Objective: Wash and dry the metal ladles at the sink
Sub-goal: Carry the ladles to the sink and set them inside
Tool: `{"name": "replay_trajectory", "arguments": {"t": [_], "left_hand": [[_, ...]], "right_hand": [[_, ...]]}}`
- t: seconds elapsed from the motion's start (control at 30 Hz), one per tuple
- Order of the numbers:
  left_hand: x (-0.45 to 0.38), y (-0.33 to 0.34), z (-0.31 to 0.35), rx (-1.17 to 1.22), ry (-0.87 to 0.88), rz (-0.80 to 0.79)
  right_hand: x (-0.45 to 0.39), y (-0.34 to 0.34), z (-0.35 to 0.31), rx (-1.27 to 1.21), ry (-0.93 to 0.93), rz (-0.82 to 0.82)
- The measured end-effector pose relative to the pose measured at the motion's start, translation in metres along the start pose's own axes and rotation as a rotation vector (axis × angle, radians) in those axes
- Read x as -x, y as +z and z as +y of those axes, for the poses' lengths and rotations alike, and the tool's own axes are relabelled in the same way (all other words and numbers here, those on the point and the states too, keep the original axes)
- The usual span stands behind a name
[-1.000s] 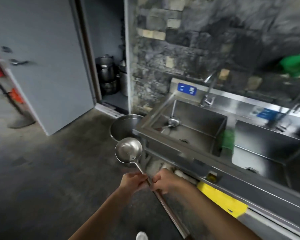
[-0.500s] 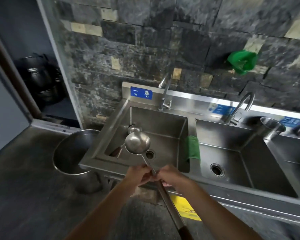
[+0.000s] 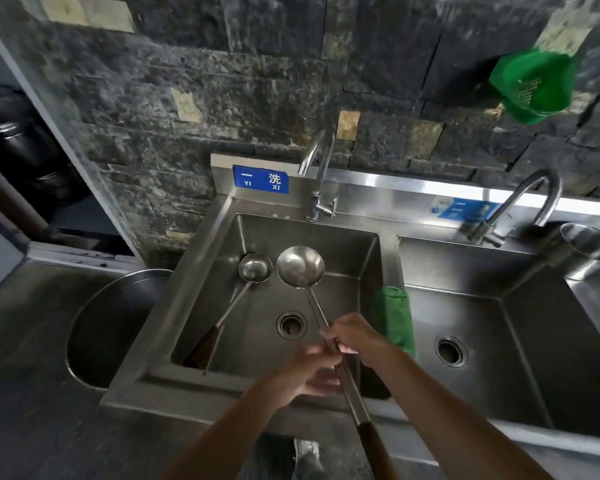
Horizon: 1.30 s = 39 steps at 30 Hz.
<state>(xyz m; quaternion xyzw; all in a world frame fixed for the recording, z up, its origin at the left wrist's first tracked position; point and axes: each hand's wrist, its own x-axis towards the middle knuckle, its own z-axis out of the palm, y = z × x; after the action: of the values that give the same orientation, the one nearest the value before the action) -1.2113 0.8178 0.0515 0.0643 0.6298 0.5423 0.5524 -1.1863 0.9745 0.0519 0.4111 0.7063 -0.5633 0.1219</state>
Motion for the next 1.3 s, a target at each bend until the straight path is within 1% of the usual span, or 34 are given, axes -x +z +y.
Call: {"name": "replay_trajectory", "arguments": {"t": [0.07, 0.17, 0.37, 0.57, 0.8, 0.87, 0.93, 1.03, 1.3], "left_hand": [[-0.027, -0.002, 0.006, 0.002, -0.034, -0.039], [-0.058, -0.002, 0.015, -0.069, -0.095, -0.052], [-0.134, -0.004, 0.029, -0.147, -0.252, -0.082], [-0.196, 0.001, 0.013, -0.168, -0.375, -0.037], [-0.242, 0.005, 0.002, -0.254, -0.435, 0.002], [-0.249, 0.007, -0.002, -0.285, -0.44, 0.006], [-0.254, 0.01, -0.009, -0.315, -0.454, 0.016], [-0.258, 0.014, -0.021, -0.325, -0.478, 0.044], [-0.273, 0.012, -0.061, -0.406, -0.423, 0.012]], "right_hand": [[-0.041, -0.005, -0.004, -0.031, 0.056, 0.0], [-0.088, -0.012, -0.002, -0.06, 0.137, 0.006], [-0.188, -0.033, 0.021, -0.054, 0.297, 0.05], [-0.256, -0.04, 0.055, -0.122, 0.427, 0.121], [-0.298, -0.029, 0.079, -0.131, 0.555, 0.178], [-0.303, -0.023, 0.081, -0.044, 0.584, 0.202], [-0.308, -0.02, 0.085, 0.028, 0.587, 0.231], [-0.309, -0.016, 0.093, 0.037, 0.552, 0.258], [-0.319, -0.008, 0.123, 0.064, 0.511, 0.263]]}}
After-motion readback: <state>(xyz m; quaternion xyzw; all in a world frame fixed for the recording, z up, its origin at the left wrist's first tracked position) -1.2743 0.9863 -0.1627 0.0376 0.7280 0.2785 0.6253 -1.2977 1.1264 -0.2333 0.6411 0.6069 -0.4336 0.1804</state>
